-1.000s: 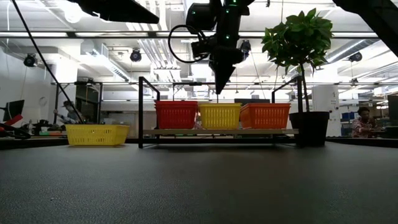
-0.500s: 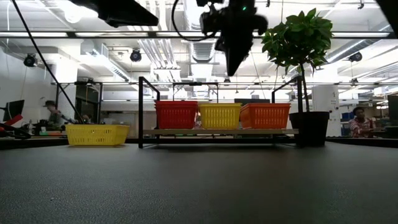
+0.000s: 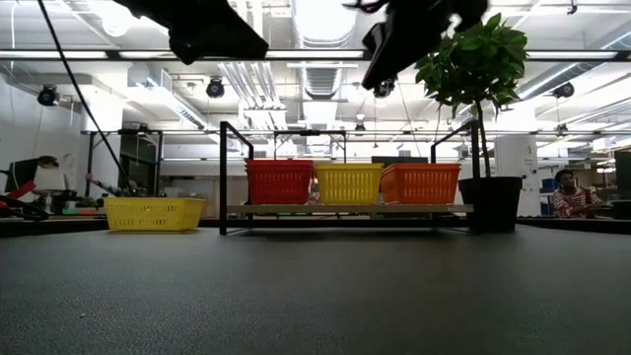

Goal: Stack baskets on shelf by color
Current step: Stack the orange bin on top of the orange bin on the shelf

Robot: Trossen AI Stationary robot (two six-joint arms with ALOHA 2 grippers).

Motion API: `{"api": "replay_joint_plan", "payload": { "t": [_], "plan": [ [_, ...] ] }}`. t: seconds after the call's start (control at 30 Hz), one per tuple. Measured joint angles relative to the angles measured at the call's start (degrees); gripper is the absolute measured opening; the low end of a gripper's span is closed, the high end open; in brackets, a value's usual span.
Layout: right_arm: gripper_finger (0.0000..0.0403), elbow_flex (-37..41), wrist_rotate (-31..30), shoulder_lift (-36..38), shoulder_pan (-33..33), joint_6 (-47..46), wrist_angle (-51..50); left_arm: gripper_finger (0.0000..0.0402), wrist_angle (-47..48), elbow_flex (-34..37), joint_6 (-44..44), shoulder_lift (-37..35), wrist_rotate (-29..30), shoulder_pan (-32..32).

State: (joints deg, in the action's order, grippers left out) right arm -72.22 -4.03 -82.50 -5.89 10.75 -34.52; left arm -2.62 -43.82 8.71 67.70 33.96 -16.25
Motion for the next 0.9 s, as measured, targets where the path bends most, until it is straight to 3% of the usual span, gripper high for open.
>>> {"api": "replay_joint_plan", "payload": {
  "t": [0.27, 0.5, 0.57, 0.7, 0.8, 0.9],
  "plan": [
    [0.0008, 18.95, 0.00, 11.26, -2.53, 3.38, 23.30, 0.0058, 3.40, -3.96, 14.51, 5.59, 0.01, -1.73],
    [0.0008, 26.44, 0.00, 19.91, -2.47, 5.97, 27.84, 0.0058, 6.35, -8.80, 34.05, 12.86, -0.18, -4.44],
    [0.0008, 27.59, 0.03, 21.96, -2.47, 6.82, 27.73, 0.0058, 13.77, -11.59, 43.94, 15.33, -1.38, -5.91],
    [0.0008, 29.16, 0.07, 24.94, -2.47, 7.94, 27.54, 0.0058, 37.51, -20.65, 67.47, 20.19, -5.04, -9.45],
    [0.0008, 30.55, 0.07, 26.09, -2.47, 8.66, 27.60, 0.0058, 56.22, -28.05, 82.93, 24.65, -12.77, -12.20],
    [0.0008, 32.24, 0.08, 26.36, -2.47, 8.80, 27.84, 0.0058, 70.61, -34.11, 92.91, 28.73, -21.98, -14.80]
  ]
}}
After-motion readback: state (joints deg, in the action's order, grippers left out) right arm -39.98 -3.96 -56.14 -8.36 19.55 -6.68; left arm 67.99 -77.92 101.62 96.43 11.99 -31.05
